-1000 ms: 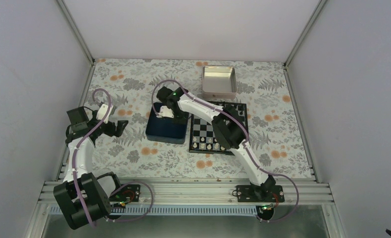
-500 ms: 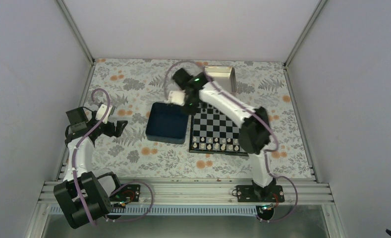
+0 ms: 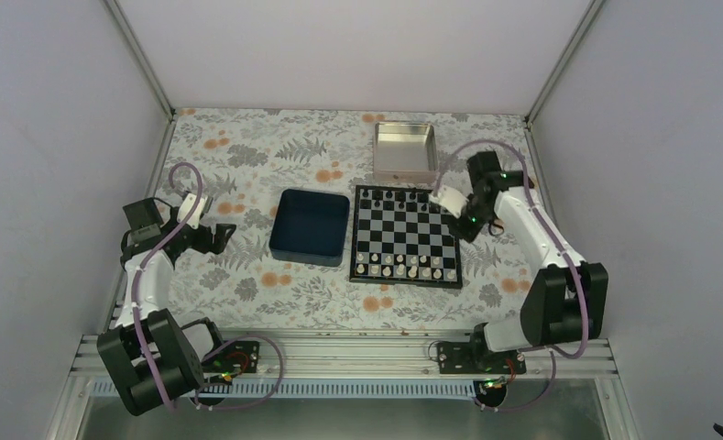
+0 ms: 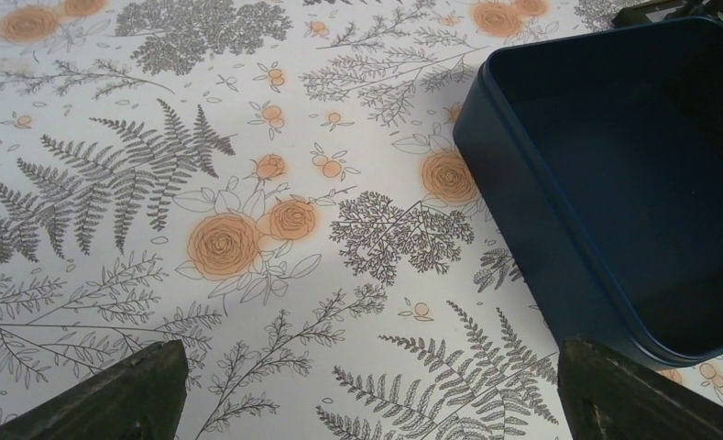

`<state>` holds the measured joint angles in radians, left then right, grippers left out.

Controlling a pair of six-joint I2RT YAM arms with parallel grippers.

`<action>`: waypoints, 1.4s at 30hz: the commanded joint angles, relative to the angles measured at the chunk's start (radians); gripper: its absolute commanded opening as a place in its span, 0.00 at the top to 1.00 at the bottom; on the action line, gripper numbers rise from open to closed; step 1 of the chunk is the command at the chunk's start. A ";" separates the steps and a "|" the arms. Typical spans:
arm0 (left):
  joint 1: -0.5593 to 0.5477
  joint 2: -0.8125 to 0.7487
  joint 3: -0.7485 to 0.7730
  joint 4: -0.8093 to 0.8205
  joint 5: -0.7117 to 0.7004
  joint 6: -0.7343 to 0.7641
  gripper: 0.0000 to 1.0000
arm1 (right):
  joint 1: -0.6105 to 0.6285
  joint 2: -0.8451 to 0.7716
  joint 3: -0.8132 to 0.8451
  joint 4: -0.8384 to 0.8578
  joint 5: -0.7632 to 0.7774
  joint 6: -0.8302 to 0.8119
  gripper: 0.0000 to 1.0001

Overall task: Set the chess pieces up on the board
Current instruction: Place the chess piece on the chessboard.

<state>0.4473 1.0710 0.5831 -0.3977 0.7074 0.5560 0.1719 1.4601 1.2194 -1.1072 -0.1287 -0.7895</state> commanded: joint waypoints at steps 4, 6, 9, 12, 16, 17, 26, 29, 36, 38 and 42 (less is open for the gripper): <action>0.007 0.016 0.016 0.018 0.006 -0.007 0.00 | -0.114 -0.076 -0.285 0.159 -0.144 -0.116 0.92; 0.006 0.019 0.015 0.018 0.003 -0.008 0.00 | -0.120 -0.064 -0.323 0.200 -0.160 -0.118 0.92; 0.007 0.023 0.015 0.019 -0.002 -0.009 0.00 | -0.124 -0.030 -0.345 0.227 -0.191 -0.120 0.92; 0.007 0.025 0.015 0.021 -0.006 -0.011 0.00 | -0.125 -0.006 -0.356 0.250 -0.198 -0.119 0.92; 0.007 0.028 0.015 0.022 -0.008 -0.011 0.00 | -0.132 0.010 -0.364 0.270 -0.195 -0.119 0.91; 0.007 0.029 0.015 0.023 -0.008 -0.011 0.00 | -0.136 0.012 -0.366 0.269 -0.196 -0.121 0.91; 0.006 0.035 0.017 0.023 -0.004 -0.008 0.00 | -0.152 0.009 -0.378 0.238 -0.191 -0.135 0.92; 0.006 0.035 0.016 0.023 -0.002 -0.008 0.00 | -0.152 -0.002 -0.383 0.222 -0.187 -0.137 0.92; 0.006 0.036 0.016 0.023 0.001 -0.006 0.00 | -0.151 -0.007 -0.396 0.203 -0.169 -0.140 0.92; 0.007 0.034 0.015 0.023 0.001 -0.006 0.00 | -0.151 -0.003 -0.401 0.208 -0.164 -0.140 0.92; 0.006 0.035 0.014 0.022 0.000 -0.007 0.00 | -0.151 0.008 -0.407 0.226 -0.160 -0.137 0.91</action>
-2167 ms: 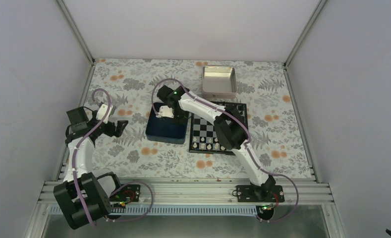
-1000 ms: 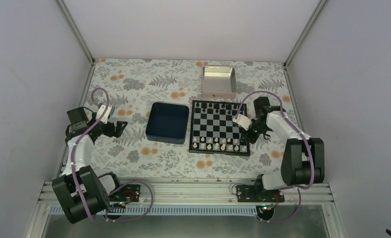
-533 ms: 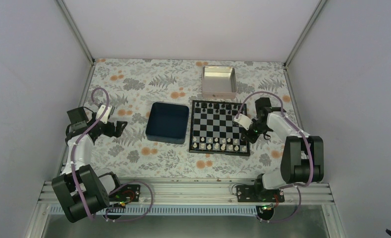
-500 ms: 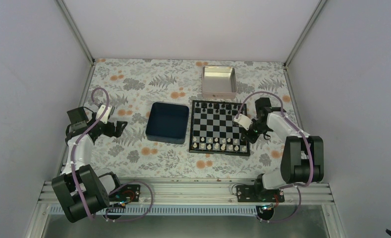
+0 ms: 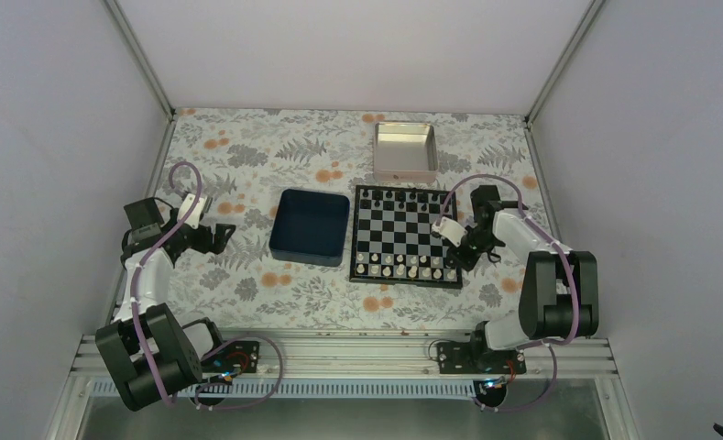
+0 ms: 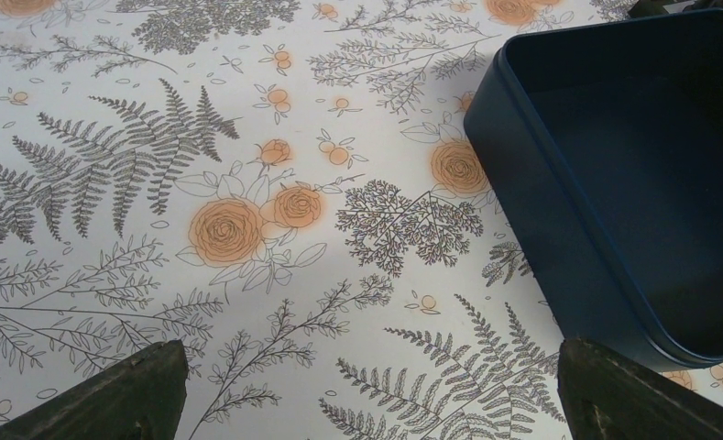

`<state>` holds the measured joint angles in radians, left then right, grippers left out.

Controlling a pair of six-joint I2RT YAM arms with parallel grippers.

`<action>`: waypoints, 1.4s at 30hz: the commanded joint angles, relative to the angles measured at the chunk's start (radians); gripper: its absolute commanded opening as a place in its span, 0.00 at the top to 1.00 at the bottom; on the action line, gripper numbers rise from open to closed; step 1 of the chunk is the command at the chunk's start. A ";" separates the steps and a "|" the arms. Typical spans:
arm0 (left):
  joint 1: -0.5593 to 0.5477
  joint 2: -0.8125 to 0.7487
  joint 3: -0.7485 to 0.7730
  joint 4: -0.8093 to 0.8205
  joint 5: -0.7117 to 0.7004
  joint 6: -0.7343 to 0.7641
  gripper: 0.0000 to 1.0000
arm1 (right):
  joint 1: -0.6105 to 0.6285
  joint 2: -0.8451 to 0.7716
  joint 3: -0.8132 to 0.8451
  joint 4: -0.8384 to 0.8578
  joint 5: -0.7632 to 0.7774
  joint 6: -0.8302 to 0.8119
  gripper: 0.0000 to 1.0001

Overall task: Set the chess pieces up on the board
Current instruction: Place the chess piece on the chessboard.

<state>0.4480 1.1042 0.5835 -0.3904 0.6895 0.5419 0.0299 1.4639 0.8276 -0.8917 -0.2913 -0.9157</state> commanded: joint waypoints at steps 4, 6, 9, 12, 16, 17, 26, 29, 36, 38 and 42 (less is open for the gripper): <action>0.006 0.000 0.013 0.017 0.015 0.006 0.00 | -0.010 0.012 -0.017 0.028 0.006 -0.008 0.91; 0.006 0.000 0.013 0.017 0.015 0.006 0.00 | -0.011 0.011 -0.017 0.037 0.008 -0.005 0.91; 0.006 0.001 0.013 0.017 0.015 0.005 0.00 | -0.011 0.009 -0.014 0.041 0.009 -0.002 0.91; 0.006 0.001 0.014 0.017 0.016 0.007 0.00 | -0.013 0.009 -0.009 0.038 0.007 -0.003 0.91; 0.006 -0.001 0.013 0.016 0.017 0.007 0.00 | -0.012 0.019 -0.008 0.043 0.013 -0.002 0.91; 0.006 0.001 0.014 0.016 0.018 0.008 0.00 | -0.013 0.022 -0.007 0.041 0.013 -0.004 0.90; 0.006 0.002 0.012 0.017 0.019 0.009 0.00 | -0.012 0.023 -0.007 0.057 0.007 0.001 0.86; 0.006 0.001 0.012 0.016 0.019 0.009 0.00 | -0.013 0.021 -0.003 0.049 0.009 -0.001 0.82; 0.006 -0.002 0.010 0.016 0.018 0.010 0.00 | -0.013 -0.011 0.016 0.014 -0.004 -0.007 0.66; 0.005 -0.001 0.011 0.015 0.018 0.009 0.00 | -0.014 -0.036 0.035 0.001 -0.005 -0.006 0.59; 0.006 -0.003 0.012 0.015 0.018 0.008 0.00 | -0.014 -0.102 0.092 -0.037 -0.017 0.000 0.49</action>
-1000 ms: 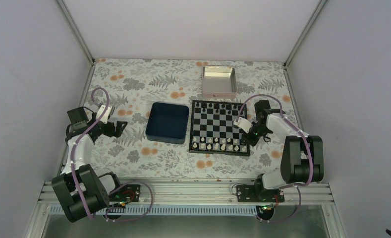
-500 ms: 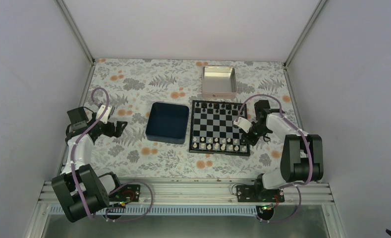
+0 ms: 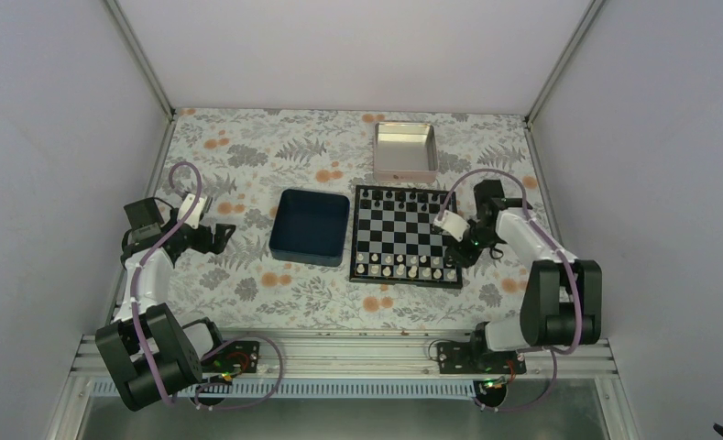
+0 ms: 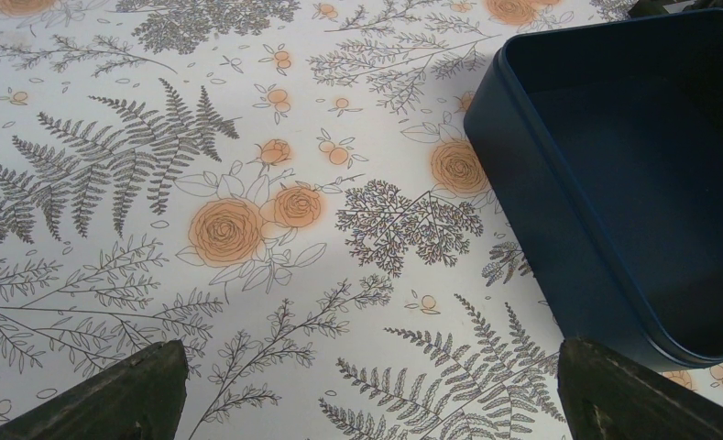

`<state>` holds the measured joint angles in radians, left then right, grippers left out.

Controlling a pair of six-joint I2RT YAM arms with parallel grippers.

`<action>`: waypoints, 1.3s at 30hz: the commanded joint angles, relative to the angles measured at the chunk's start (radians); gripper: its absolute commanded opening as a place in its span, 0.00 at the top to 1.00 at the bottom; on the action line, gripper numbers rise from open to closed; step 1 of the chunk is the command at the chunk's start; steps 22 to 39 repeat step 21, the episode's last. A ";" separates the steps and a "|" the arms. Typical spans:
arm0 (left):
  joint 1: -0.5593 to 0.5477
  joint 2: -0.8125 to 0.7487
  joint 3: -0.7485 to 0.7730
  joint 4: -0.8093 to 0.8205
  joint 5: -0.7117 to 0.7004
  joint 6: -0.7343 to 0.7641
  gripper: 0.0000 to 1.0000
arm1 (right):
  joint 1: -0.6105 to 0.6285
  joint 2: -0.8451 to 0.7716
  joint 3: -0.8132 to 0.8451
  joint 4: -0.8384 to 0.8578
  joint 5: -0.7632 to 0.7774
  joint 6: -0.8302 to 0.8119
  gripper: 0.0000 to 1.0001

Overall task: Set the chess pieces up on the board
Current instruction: Place the chess piece on the chessboard, then reset both arms

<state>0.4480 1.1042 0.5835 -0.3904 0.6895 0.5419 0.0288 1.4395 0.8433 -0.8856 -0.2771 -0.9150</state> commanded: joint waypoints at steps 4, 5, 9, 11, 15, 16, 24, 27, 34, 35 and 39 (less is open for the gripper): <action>0.005 -0.007 0.009 0.018 0.015 0.007 0.00 | -0.013 -0.164 0.171 -0.110 -0.062 0.020 0.23; 0.006 -0.007 0.009 0.020 0.015 0.006 0.00 | -0.013 -0.185 0.199 -0.124 -0.081 0.028 0.05; 0.006 -0.001 0.012 0.016 0.019 0.009 0.00 | -0.013 -0.259 0.320 -0.101 -0.171 0.127 0.00; 0.006 -0.003 0.010 0.017 0.017 0.009 0.00 | -0.013 -0.294 0.333 -0.017 -0.198 0.229 0.00; 0.006 -0.001 0.009 0.018 0.017 0.008 0.00 | -0.013 -0.346 0.253 0.210 -0.138 0.387 0.00; 0.006 -0.001 0.009 0.018 0.018 0.009 0.00 | -0.013 -0.354 0.223 0.254 -0.129 0.405 0.00; 0.005 -0.005 0.006 0.020 0.019 0.007 0.00 | 0.020 -0.355 0.117 0.354 -0.212 0.429 0.00; 0.005 -0.005 0.006 0.020 0.019 0.007 0.00 | 0.020 -0.355 0.117 0.354 -0.212 0.429 0.00; 0.005 -0.005 0.006 0.020 0.019 0.007 0.00 | 0.020 -0.355 0.117 0.354 -0.212 0.429 0.00; 0.005 -0.005 0.006 0.020 0.019 0.007 0.00 | 0.020 -0.355 0.117 0.354 -0.212 0.429 0.00; 0.005 -0.005 0.006 0.020 0.019 0.007 0.00 | 0.020 -0.355 0.117 0.354 -0.212 0.429 0.00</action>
